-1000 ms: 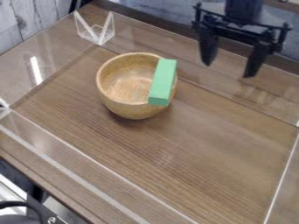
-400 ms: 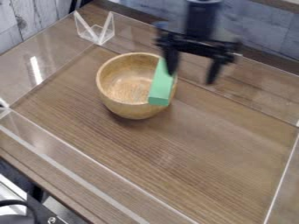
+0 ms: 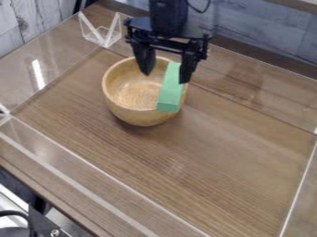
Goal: Put green object into wooden bowl
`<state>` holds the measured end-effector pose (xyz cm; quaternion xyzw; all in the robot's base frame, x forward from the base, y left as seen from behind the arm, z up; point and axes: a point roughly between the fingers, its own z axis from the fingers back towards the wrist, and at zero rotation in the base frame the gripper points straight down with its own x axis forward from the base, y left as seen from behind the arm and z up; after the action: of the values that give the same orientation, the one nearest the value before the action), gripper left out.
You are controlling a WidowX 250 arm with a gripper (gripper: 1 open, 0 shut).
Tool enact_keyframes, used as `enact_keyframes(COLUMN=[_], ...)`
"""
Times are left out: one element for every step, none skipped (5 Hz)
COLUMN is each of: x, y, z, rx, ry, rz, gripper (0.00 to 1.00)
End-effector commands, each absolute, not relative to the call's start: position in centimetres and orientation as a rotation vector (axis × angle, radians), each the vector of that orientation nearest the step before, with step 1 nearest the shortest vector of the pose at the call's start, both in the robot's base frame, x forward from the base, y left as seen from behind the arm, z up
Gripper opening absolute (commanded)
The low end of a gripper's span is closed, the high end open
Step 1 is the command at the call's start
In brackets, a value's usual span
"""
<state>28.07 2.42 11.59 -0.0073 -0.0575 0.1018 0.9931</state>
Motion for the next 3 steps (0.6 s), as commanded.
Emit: enact_keyframes(x=[29.0,29.6,29.5], y=[2.4,2.1,2.1], z=[11.7,10.2,9.6], rx=[0.005,0.017,0.019], ry=[-0.178,-0.178,-0.186], rz=[0.270,0.331,0.290], gripper=[1.00,1.00,1.00])
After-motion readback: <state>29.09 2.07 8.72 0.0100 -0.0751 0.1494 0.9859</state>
